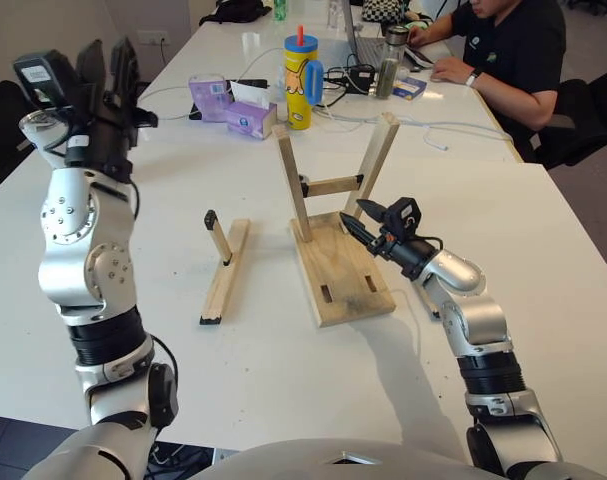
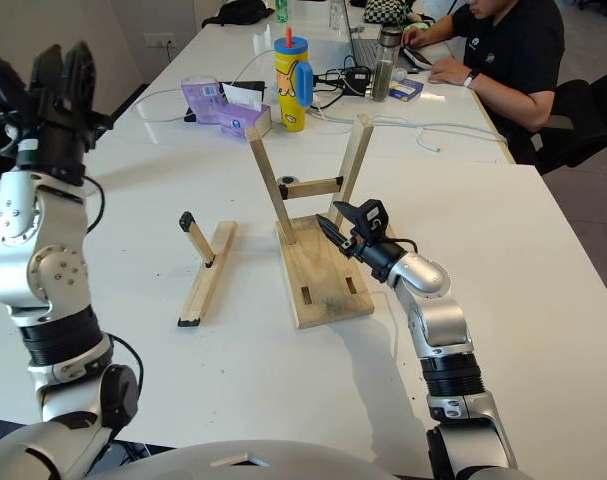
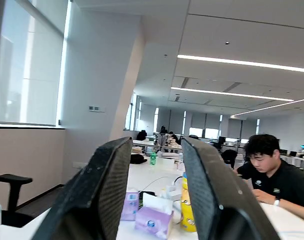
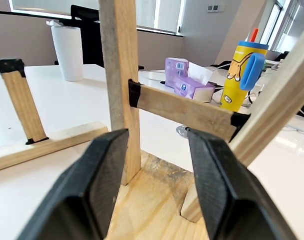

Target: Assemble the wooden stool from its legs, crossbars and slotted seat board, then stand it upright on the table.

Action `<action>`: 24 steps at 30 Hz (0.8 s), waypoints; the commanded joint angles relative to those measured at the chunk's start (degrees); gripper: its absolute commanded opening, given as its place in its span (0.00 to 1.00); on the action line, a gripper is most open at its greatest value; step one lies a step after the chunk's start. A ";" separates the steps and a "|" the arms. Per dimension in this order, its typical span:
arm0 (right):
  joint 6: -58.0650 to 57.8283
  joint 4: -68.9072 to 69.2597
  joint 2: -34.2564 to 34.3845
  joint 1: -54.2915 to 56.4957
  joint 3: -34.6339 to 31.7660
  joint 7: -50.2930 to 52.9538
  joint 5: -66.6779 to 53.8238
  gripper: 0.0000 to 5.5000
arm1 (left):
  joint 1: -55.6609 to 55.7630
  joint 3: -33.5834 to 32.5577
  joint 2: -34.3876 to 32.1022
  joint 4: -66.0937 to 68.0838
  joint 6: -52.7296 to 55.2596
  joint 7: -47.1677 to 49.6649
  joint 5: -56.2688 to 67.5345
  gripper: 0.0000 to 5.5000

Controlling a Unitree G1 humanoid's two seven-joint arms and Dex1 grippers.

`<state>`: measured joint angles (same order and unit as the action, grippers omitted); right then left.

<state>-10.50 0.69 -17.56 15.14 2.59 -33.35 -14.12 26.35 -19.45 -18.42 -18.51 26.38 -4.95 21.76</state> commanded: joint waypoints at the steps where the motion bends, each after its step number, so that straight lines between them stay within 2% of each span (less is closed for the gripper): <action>1: -0.57 1.12 -0.10 -0.22 -0.72 0.55 -0.21 0.39 | -17.58 8.54 -5.65 0.38 10.69 -5.82 -3.64 0.33; 4: -0.54 1.46 -0.95 -0.82 -1.33 0.23 -0.23 0.39 | -26.83 11.23 -10.61 -4.00 17.05 -11.79 -2.30 0.38; 7: -0.40 1.21 -1.17 -0.68 -1.10 0.13 0.21 0.39 | -28.84 13.84 -12.42 -6.22 20.49 -14.79 -1.73 0.46; 16: 0.48 1.13 -1.26 -0.66 0.08 -0.22 1.32 0.39 | -25.59 18.07 -8.08 -6.69 24.20 -13.01 -2.24 0.69; 24: 1.02 0.61 -0.73 0.32 0.78 -0.24 1.93 0.39 | -21.83 25.25 -9.73 -0.62 23.77 -9.87 -10.90 0.91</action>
<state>-9.72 1.59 -18.29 14.56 3.23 -33.40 -12.26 3.63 4.21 -26.51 -21.44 50.85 -15.51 13.73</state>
